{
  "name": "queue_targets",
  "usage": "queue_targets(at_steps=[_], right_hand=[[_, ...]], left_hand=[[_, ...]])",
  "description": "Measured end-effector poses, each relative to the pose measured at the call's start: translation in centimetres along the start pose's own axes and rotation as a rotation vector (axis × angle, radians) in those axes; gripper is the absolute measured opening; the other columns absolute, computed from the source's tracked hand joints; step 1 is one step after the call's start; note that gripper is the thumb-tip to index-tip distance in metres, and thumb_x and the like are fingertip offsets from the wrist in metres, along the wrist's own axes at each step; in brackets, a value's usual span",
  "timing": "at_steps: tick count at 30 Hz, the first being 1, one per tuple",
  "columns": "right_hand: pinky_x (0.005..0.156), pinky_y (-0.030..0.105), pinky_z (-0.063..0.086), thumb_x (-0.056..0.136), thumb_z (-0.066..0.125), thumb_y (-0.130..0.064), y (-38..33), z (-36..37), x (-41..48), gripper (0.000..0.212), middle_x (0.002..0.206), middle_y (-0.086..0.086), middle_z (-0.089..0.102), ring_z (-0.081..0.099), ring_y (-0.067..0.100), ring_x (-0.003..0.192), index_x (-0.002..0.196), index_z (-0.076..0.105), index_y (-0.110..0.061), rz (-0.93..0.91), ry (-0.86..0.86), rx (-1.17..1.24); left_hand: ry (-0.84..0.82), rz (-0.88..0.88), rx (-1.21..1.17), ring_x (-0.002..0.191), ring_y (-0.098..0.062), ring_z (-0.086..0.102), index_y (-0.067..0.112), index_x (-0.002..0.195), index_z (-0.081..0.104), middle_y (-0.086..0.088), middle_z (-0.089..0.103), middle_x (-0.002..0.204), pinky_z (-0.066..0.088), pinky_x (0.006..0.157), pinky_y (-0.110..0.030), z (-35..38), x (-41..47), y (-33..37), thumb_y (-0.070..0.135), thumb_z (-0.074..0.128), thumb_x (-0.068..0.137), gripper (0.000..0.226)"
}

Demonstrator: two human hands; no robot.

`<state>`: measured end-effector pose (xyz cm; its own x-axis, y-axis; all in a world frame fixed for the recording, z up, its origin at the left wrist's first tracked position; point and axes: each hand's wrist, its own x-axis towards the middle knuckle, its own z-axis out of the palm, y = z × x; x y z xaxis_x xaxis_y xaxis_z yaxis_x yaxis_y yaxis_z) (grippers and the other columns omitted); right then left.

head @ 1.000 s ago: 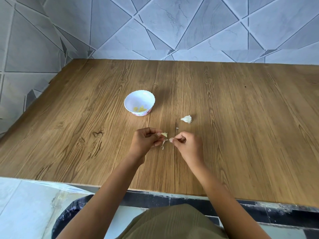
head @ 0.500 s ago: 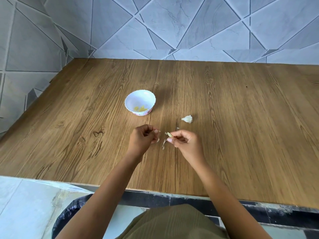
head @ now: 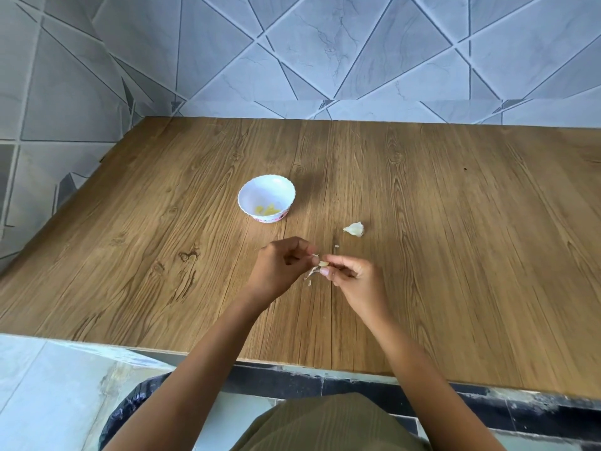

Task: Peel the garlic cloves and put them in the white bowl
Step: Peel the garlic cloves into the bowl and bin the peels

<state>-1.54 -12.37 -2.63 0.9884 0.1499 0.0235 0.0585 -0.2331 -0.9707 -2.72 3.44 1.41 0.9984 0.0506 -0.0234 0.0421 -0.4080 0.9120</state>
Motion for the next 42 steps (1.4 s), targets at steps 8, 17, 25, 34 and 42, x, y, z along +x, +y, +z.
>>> queue_targets(at_steps=[8, 17, 25, 34, 42], right_hand=[[0.084, 0.023, 0.052, 0.084, 0.068, -0.026, -0.1, 0.3, -0.8, 0.046, 0.114, -0.002, 0.067, 0.065, 0.013, 0.096, 0.127, 0.057, -0.016, -0.134, -0.028, -0.283], [0.108, 0.049, 0.033, 0.094, 0.043, -0.039, 2.0, -0.9, -2.2, 0.048, 0.134, 0.013, 0.054, 0.047, 0.031, 0.127, 0.125, 0.059, -0.006, -0.241, 0.080, -0.861], [0.113, 0.044, 0.023, 0.094, 0.047, -0.040, 1.8, -0.3, -1.8, 0.047, 0.141, 0.011, 0.047, 0.039, 0.027, 0.134, 0.128, 0.056, -0.008, -0.217, 0.014, -0.850], [0.116, 0.038, 0.021, 0.094, 0.054, -0.031, 1.2, 0.4, -1.8, 0.043, 0.144, 0.003, 0.043, 0.033, 0.018, 0.138, 0.133, 0.051, -0.013, -0.189, 0.007, -0.757], [0.115, 0.034, 0.024, 0.095, 0.050, -0.035, 1.2, -1.0, -2.9, 0.048, 0.145, -0.002, 0.042, 0.029, 0.011, 0.138, 0.139, 0.043, -0.018, -0.076, 0.090, -0.641]], left_hand=[[0.058, -0.103, -0.150, 0.063, -0.012, 0.065, 0.007, 0.083, 0.072, -0.008, 0.070, 0.072, 0.053, 0.065, -0.021, -1.8, 0.4, -0.7, 0.001, 0.071, 0.078, 0.008], [0.413, -0.164, 0.346, 0.066, -0.009, 0.062, 0.019, 0.076, 0.069, 0.006, 0.069, 0.076, 0.046, 0.064, -0.022, -6.3, 2.4, -4.4, 0.010, 0.070, 0.076, 0.009], [0.365, -0.064, 0.535, 0.067, -0.016, 0.057, 0.015, 0.085, 0.070, 0.002, 0.068, 0.091, 0.041, 0.058, -0.025, -6.7, 2.2, -4.9, 0.007, 0.064, 0.077, 0.013], [0.053, 0.013, 0.816, 0.081, -0.024, 0.057, 0.007, 0.104, 0.065, -0.009, 0.059, 0.102, 0.048, 0.067, -0.030, -3.6, 2.5, -3.9, -0.010, 0.042, 0.081, 0.037], [-0.153, 0.175, 0.737, 0.089, -0.023, 0.061, 0.013, 0.111, 0.067, -0.008, 0.059, 0.107, 0.050, 0.075, -0.031, 0.6, 1.9, -2.6, -0.008, 0.049, 0.085, 0.038]])
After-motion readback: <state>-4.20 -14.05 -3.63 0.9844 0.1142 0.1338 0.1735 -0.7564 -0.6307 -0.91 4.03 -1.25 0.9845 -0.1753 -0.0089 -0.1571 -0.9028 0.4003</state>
